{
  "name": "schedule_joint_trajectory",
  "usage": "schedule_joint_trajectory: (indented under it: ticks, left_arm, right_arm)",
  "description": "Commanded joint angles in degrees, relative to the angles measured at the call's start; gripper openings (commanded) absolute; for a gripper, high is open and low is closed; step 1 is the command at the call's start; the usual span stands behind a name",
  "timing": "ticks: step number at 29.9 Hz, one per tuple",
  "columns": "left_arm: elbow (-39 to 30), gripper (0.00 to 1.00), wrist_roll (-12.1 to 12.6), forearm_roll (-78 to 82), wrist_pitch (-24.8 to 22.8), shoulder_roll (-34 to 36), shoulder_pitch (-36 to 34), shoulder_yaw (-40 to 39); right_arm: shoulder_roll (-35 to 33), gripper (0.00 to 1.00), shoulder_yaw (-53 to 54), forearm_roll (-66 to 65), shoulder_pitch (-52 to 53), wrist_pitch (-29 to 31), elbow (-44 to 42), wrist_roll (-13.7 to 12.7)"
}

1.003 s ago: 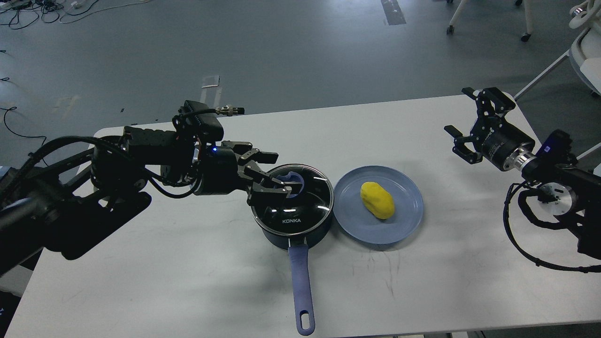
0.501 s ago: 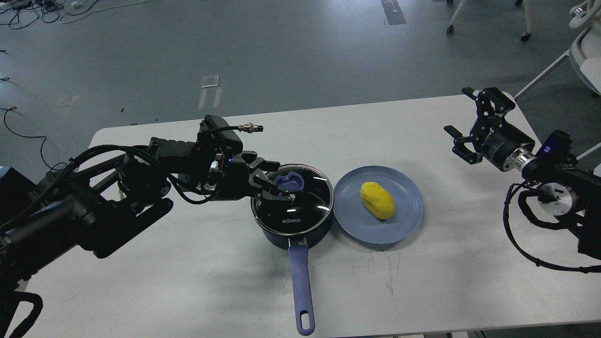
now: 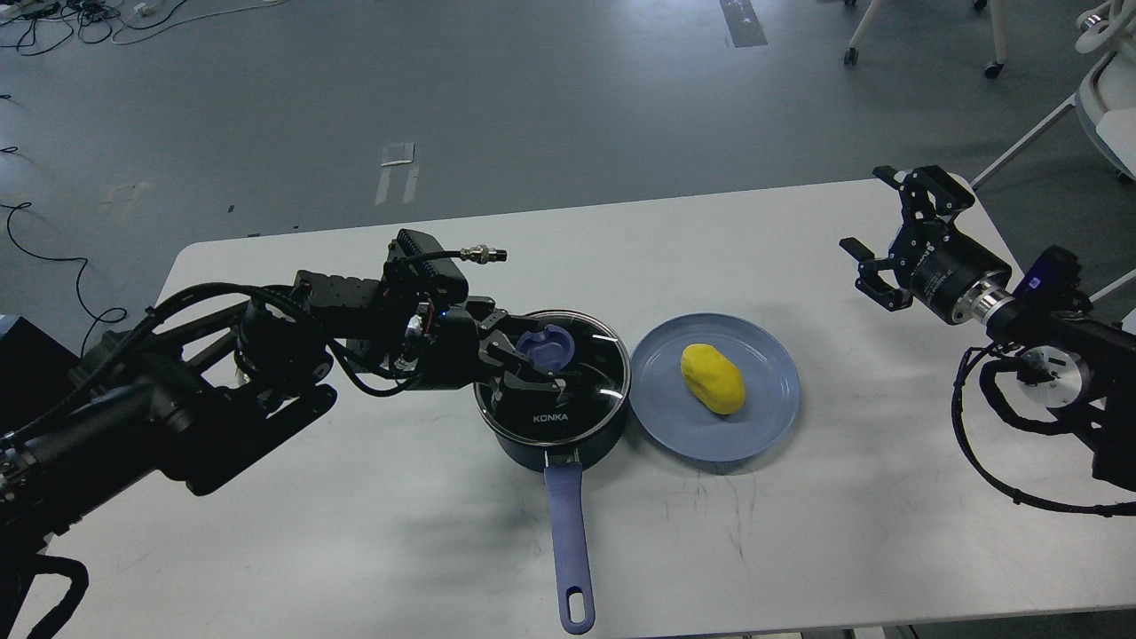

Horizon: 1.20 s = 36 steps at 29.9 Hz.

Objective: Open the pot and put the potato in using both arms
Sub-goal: 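Lower the left gripper and grasp the blue knob of the lid, then lift the lid off the saucepan and carry it away from the pot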

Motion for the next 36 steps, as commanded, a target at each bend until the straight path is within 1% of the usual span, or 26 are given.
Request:
schedule_joint_trajectory:
  ticks: [1, 4, 7, 8, 9, 11, 15, 16, 22, 25, 27, 30, 31, 33, 34, 35, 36]
  left_arm:
    - [0.0, 0.97, 0.0, 0.1, 0.5, -0.1, 0.2, 0.0]
    - [0.0, 0.94, 0.0, 0.2, 1.6, -0.1, 0.4, 0.0]
    - [0.1, 0.88, 0.0, 0.2, 1.8, 0.0, 0.4, 0.1]
    - [0.1, 0.79, 0.0, 0.2, 1.8, 0.0, 0.4, 0.0]
    - [0.3, 0.68, 0.0, 0.2, 1.8, 0.0, 0.4, 0.1]
    - [0.9, 0.59, 0.0, 0.2, 1.8, -0.1, 0.4, 0.0]
    - [1.0, 0.52, 0.0, 0.2, 1.8, 0.0, 0.4, 0.1]
    - [1.0, 0.48, 0.0, 0.2, 1.8, 0.1, 0.4, 0.0]
    - [-0.3, 0.48, -0.3, 0.0, 1.8, 0.6, -1.1, -0.2]
    - [-2.5, 0.49, -0.8, -0.5, 1.8, 3.4, -5.2, -0.1]
    - [-3.1, 0.49, -0.8, -0.5, 1.8, 5.3, -6.1, -0.1]
    - [-4.0, 0.49, -0.8, -0.4, 2.3, 11.1, -6.8, -0.1]
    - [-4.0, 0.5, -0.8, -0.4, 3.3, 13.8, -6.8, -0.1]
    - [-4.0, 0.5, -0.8, -0.5, 4.7, 16.5, -6.3, 0.0]
    - [-3.9, 0.5, -0.8, -0.5, 6.0, 19.2, -6.0, 0.2]
    - [-3.8, 0.5, -0.8, -0.5, 6.6, 20.7, -5.7, 0.7]
    - [-3.5, 0.5, -0.8, -0.7, 8.0, 23.7, -4.9, 2.2]
  right_arm:
    - [0.0, 1.0, 0.0, 0.0, 0.1, 0.0, 0.1, 0.0]
    - [0.0, 1.0, -0.1, 0.0, 0.1, 0.0, 0.1, 0.0]
    - [0.0, 1.0, -0.1, 0.0, 0.1, 0.0, 0.1, 0.0]
    - [0.0, 1.0, -0.1, 0.0, 0.1, 0.0, 0.1, 0.0]
    - [0.0, 1.0, -0.1, 0.0, 0.1, 0.0, 0.1, 0.0]
    - [0.0, 1.0, -0.1, 0.0, 0.0, 0.0, 0.1, 0.0]
    - [0.0, 1.0, -0.1, 0.0, 0.1, 0.0, 0.1, 0.0]
    - [0.0, 1.0, -0.1, 0.0, 0.1, 0.0, 0.1, 0.0]
    - [0.0, 1.0, 0.0, 0.0, 0.1, 0.0, 0.1, 0.0]
    - [-0.1, 1.0, 0.0, 0.0, 0.1, 0.0, 0.1, 0.0]
    - [-0.1, 1.0, 0.0, 0.0, 0.1, 0.0, 0.2, 0.0]
    - [-0.5, 1.0, 0.0, 0.0, 0.1, 0.0, 0.2, 0.0]
    - [-0.9, 1.0, 0.0, 0.0, 0.1, 0.0, 0.2, 0.0]
    - [-1.0, 1.0, 0.0, 0.0, 0.1, 0.0, 0.3, 0.0]
    - [-1.0, 1.0, 0.0, 0.0, 0.1, 0.0, 0.3, 0.0]
    - [-1.0, 1.0, 0.0, 0.0, 0.1, 0.0, 0.3, 0.0]
    - [-1.0, 1.0, 0.0, 0.0, 0.0, 0.0, 0.3, 0.0]
